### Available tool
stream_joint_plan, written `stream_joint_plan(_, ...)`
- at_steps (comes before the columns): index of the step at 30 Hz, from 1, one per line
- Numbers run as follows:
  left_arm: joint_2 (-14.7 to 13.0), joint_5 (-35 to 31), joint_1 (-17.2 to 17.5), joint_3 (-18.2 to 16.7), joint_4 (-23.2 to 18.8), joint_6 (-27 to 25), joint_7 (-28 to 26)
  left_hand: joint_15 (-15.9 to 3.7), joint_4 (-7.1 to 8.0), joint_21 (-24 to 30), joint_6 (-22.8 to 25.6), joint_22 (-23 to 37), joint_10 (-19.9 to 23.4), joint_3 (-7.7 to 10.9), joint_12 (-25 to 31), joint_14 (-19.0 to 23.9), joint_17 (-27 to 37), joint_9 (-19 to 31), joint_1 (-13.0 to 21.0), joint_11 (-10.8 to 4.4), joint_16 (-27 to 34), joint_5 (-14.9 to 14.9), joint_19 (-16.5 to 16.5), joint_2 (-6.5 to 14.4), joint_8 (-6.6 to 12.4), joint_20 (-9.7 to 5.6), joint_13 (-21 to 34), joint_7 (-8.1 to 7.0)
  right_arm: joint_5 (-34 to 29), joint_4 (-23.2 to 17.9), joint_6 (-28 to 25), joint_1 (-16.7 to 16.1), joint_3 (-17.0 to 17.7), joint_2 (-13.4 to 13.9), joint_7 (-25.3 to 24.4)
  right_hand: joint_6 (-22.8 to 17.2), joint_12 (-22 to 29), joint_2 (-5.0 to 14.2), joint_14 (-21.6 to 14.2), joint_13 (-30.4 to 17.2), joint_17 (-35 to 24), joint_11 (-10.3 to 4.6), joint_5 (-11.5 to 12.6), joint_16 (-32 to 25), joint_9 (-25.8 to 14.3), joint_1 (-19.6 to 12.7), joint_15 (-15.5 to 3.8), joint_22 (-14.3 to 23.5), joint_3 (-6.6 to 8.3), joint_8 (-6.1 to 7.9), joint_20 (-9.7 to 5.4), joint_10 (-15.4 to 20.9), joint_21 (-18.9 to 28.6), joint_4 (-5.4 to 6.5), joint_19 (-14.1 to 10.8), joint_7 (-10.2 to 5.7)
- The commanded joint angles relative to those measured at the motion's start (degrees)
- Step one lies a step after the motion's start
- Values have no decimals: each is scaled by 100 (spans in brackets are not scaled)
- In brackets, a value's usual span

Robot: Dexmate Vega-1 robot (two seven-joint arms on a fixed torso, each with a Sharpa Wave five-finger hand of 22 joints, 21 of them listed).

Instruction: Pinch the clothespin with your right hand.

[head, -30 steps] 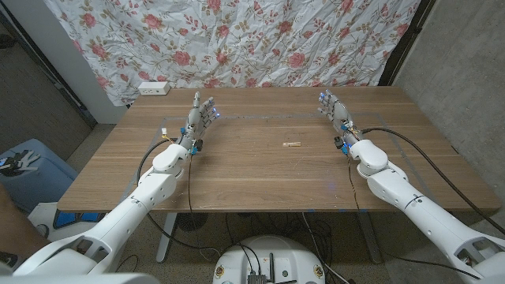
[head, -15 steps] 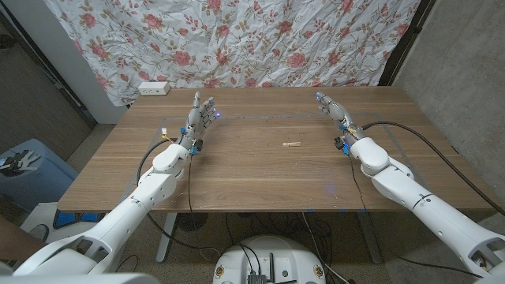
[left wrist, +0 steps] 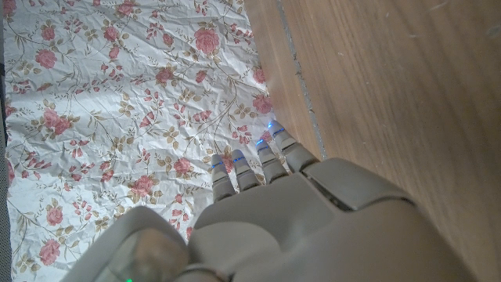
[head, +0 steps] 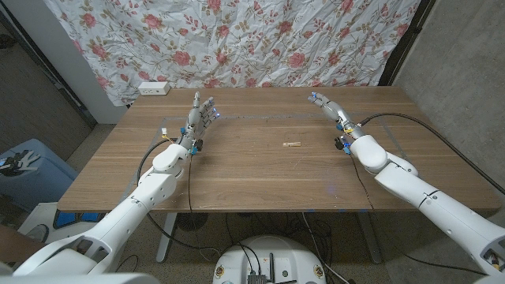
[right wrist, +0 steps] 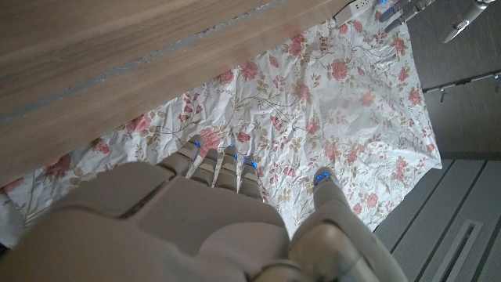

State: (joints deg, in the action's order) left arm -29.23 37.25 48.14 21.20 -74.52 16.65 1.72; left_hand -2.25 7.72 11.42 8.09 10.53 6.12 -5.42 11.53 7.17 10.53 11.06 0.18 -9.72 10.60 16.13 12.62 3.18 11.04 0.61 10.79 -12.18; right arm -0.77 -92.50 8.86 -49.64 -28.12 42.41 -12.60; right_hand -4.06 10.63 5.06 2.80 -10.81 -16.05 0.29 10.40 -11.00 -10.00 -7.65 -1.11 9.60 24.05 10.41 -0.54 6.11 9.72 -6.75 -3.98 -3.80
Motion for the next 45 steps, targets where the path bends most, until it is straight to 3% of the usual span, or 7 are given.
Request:
stream_joint_plan(1, -1, 1, 1, -1, -3, -7, -2, -42, 32, 40, 3, 13, 15, 3, 35, 51, 20, 27, 3, -35, 30, 45, 35, 31, 36, -6, 11, -49, -923, -608, -648, -11, -120, 401, -12, 72, 29, -80, 106, -13, 38, -61, 14, 11, -26, -132, 141, 8, 49, 18, 134, -23, 44, -172, 89, -36)
stream_joint_plan(5, -1, 1, 1, -1, -3, -7, -2, -41, 32, 42, 3, 13, 15, 3, 35, 52, 20, 27, 3, -39, 30, 44, 38, 31, 36, -6, 11, -49, -1061, -834, -899, -15, -126, 503, 114, 192, 27, -147, 160, -18, 76, -78, 37, 2, -31, -297, 265, 8, 99, 12, 236, -59, 56, -297, 130, -31)
stream_joint_plan(12, -1, 0, 1, -1, -3, -8, -3, -39, 32, 41, 3, 13, 18, 3, 36, 50, 20, 27, 3, -41, 29, 44, 37, 31, 36, -4, 11, -49, -1390, -1342, -1527, -5, -164, 687, 356, 314, 46, -211, 239, -28, 116, -83, 82, -4, -40, -520, 365, 7, 174, 25, 367, -55, 60, -384, 191, -3)
stream_joint_plan(19, -1, 0, 1, -1, -3, -8, -2, -36, 33, 41, 2, 13, 23, 3, 38, 48, 20, 27, 3, -39, 29, 44, 37, 32, 35, -3, 11, -50, -2092, -1911, -2298, 95, -381, 986, 787, 328, 70, -324, 248, -46, 151, -116, 109, -37, -56, -731, 443, 7, 227, 76, 588, -29, 72, -414, 223, 38)
stream_joint_plan(30, -1, 0, 1, -1, -3, -8, -2, -37, 32, 42, 1, 13, 14, 3, 34, 48, 20, 27, 3, -35, 28, 44, 40, 32, 35, -5, 11, -49, -2754, -2635, -3276, 228, -585, 1179, 1610, 298, 113, -529, 147, -69, 198, -141, 89, -104, -75, -985, 525, 6, 262, 137, 841, 64, 95, -417, 178, 103)
stream_joint_plan(39, -1, 1, 0, -1, -2, -8, -2, -44, 32, 40, 1, 13, 14, 3, 34, 50, 20, 27, 4, -42, 29, 44, 35, 32, 35, -5, 11, -49, -3130, -2919, -3626, 465, -789, 1263, 2348, 285, 142, -581, 133, -82, 221, -112, 110, -115, -80, -1145, 571, 5, 312, 159, 940, 144, 93, -417, 181, 85)
stream_joint_plan(45, -1, 0, 0, -1, -1, -7, -1, -44, 32, 41, 1, 13, 18, 3, 36, 53, 20, 27, 4, -43, 30, 45, 37, 31, 35, -5, 11, -49, -3610, -3035, -3895, 658, -1028, 1245, 2830, 227, 166, -638, 164, -97, 240, -68, 143, -114, -87, -1336, 635, 6, 373, 200, 1022, 214, 86, -416, 209, 171)
